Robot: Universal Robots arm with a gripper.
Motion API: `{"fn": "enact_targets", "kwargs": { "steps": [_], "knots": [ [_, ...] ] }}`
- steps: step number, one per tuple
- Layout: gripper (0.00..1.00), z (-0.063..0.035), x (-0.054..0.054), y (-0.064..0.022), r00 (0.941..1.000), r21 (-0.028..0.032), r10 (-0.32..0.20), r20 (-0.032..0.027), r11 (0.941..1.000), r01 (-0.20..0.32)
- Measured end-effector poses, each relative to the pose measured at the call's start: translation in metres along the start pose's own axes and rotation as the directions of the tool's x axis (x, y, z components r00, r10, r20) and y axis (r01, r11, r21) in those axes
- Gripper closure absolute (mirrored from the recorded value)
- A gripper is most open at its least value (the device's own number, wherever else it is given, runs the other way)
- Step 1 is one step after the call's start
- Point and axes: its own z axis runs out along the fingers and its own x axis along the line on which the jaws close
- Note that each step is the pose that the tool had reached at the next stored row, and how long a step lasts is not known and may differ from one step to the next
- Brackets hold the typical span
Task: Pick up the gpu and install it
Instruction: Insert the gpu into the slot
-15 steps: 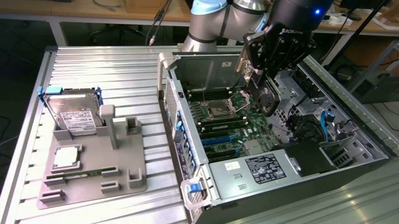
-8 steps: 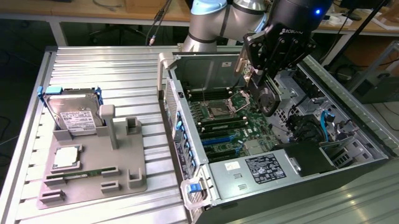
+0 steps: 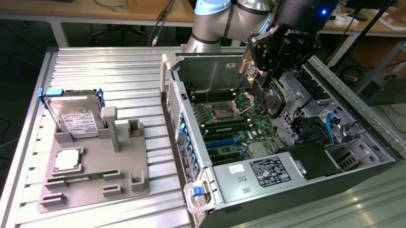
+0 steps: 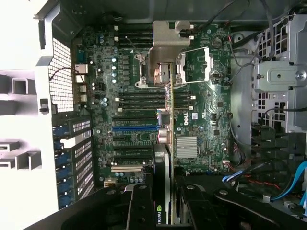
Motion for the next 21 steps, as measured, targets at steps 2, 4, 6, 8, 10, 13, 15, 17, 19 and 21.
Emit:
{"fn": "enact_targets", "kwargs": {
  "steps": [2, 4, 6, 8, 10, 13, 15, 17, 19, 21],
  "knots": [
    [0.73, 0.0000, 0.0000, 0.0000, 1.0000, -0.0001, -0.006, 0.0001, 1.0000, 0.006],
    [0.73, 0.0000, 0.0000, 0.0000, 0.9999, -0.0003, -0.014, 0.0001, 0.9999, 0.014],
    [0.73, 0.0000, 0.0000, 0.0000, 0.9998, -0.0005, -0.020, 0.0000, 0.9998, 0.020],
    [0.73, 0.0000, 0.0000, 0.0000, 0.9996, -0.0007, -0.027, 0.0002, 0.9996, 0.027],
    [0.73, 0.0000, 0.0000, 0.0000, 0.9995, -0.0008, -0.033, 0.0002, 0.9995, 0.033],
    [0.73, 0.0000, 0.0000, 0.0000, 0.9991, -0.0010, -0.041, 0.0003, 0.9991, 0.041],
    [0.73, 0.0000, 0.0000, 0.0000, 0.9989, -0.0011, -0.047, 0.0003, 0.9989, 0.047],
    [0.73, 0.0000, 0.0000, 0.0000, 0.9986, -0.0013, -0.054, 0.0003, 0.9986, 0.054],
    [0.73, 0.0000, -0.0001, 0.0000, 0.9981, -0.0015, -0.062, 0.0004, 0.9981, 0.062],
    [0.73, 0.0000, 0.0000, 0.0000, 0.9976, -0.0017, -0.070, 0.0005, 0.9976, 0.070]
  ]
}}
